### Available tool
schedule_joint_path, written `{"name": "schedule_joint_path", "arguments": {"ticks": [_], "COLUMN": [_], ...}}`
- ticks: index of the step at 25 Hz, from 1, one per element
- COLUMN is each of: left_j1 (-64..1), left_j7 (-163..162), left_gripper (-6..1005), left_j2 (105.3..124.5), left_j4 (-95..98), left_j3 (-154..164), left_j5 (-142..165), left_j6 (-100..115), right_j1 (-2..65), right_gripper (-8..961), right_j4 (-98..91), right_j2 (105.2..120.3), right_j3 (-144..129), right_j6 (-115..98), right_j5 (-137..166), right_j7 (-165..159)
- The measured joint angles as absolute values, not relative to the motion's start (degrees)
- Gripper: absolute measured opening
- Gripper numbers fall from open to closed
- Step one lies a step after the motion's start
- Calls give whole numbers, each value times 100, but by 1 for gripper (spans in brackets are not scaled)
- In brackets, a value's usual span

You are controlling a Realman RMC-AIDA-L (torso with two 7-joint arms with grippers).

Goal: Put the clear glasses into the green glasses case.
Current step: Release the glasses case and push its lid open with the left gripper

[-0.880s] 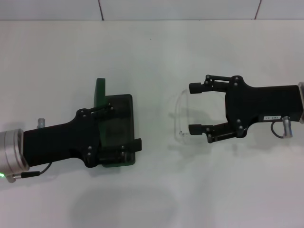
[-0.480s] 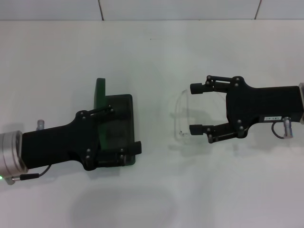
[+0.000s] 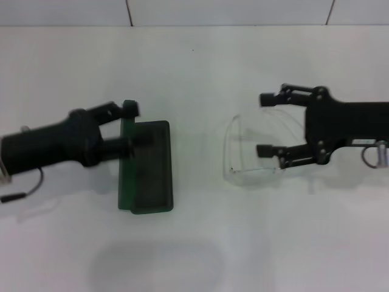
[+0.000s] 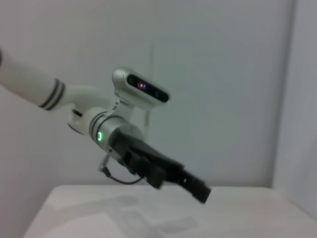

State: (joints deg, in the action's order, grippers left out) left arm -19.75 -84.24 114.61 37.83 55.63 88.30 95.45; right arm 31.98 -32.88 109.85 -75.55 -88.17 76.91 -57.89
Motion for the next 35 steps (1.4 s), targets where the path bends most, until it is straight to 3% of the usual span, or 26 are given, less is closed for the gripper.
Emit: {"name": "schedule_joint_path", "arguments": {"ticks": [3,17,35], "left_j1": [-1955,-1986,-2436], "left_j7": [-9461,-12295,-13541], "left_gripper": [848,791,791], "left_j2": [11463,11939,11912], "left_j4": [4414,6223,6329], "left_j3": [5502,5439,5917], "left_j5": [9332,11855,12542], "left_j6": [9029,8278,8259], "right_j1": [3000,2848,2891], "right_gripper": [884,885,884], "right_j4": [-3458,-3560,-3586], "right_j2": [10985,11026,11053], "right_j3": [-7376,-7310,-7303], "right_j6": [-8819,-8734,-8683], "right_j5": [7691,7872,7980], "right_j7": [-5798,-5799,-5779]}}
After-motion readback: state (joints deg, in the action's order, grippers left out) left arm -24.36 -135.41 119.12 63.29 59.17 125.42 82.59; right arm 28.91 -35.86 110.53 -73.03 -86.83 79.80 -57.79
